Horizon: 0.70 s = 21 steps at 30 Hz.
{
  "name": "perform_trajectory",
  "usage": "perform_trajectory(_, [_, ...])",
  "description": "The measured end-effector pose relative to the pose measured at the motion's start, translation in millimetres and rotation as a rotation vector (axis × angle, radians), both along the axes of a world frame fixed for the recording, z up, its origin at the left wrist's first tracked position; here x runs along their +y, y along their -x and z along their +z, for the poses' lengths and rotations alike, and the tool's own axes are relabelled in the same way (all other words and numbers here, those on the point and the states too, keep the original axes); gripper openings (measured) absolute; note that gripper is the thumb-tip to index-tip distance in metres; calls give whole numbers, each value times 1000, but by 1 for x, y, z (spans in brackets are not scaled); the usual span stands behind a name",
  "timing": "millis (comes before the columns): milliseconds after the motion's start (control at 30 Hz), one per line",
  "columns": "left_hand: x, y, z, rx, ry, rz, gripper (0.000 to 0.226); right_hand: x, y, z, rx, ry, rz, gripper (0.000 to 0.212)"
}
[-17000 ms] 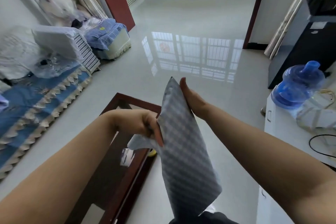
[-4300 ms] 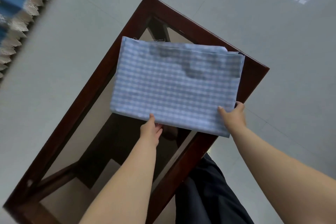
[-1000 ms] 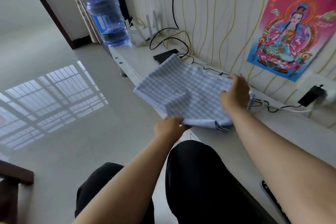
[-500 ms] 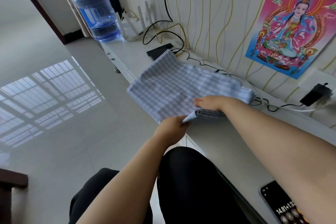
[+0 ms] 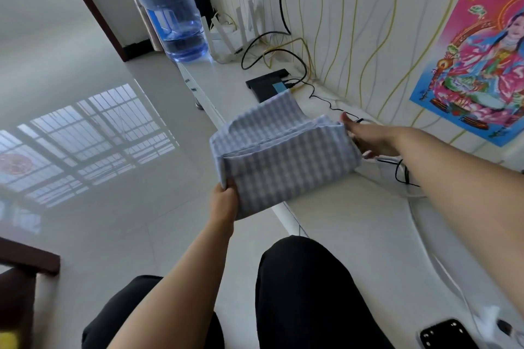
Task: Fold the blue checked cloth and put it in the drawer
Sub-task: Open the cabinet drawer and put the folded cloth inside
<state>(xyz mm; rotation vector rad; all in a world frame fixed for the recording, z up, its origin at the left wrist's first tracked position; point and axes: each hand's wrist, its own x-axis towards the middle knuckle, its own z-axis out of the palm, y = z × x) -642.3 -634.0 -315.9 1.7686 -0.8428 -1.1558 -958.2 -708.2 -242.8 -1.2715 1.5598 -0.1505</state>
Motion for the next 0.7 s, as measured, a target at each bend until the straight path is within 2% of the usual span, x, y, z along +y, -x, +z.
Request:
perform_trajectory(67, [-4, -3, -7, 7, -75, 39, 21, 6, -3, -9, -175, 11, -80, 106])
perform_trajectory(133, [-6, -5, -11, 7, -158, 71, 17, 11, -5, -21, -224, 50, -130, 101])
perform_trajectory(200, [-7, -6, -14, 13, -209, 90, 13, 7, -6, -38, -74, 179, -123, 101])
perform_trajectory(233, [-6, -5, -14, 6, -222, 93, 14, 5, -9, -47, 4, 259, -105, 88])
perform_trajectory(300, [-2, -3, -12, -63, -214, 103, 19, 3, -20, -64, 172, 398, -145, 48])
perform_trajectory(333, [1, -3, -12, -124, -200, 113, 27, 4, -27, -69, 284, 455, -172, 41])
perform_trajectory(400, [5, -5, -14, -203, -193, 149, 44, 8, -39, -71, 466, 512, -217, 48])
perform_trajectory(533, [7, -7, -22, -130, -288, 203, 57, 7, -49, -66, 654, 483, -227, 71])
perform_trajectory(667, [7, -7, -19, 396, -422, 321, 58, -3, -59, -51, 741, 496, -167, 80])
perform_trajectory(700, [6, -8, -20, 470, -434, 324, 56, -6, -61, -48, 756, 494, -153, 80])
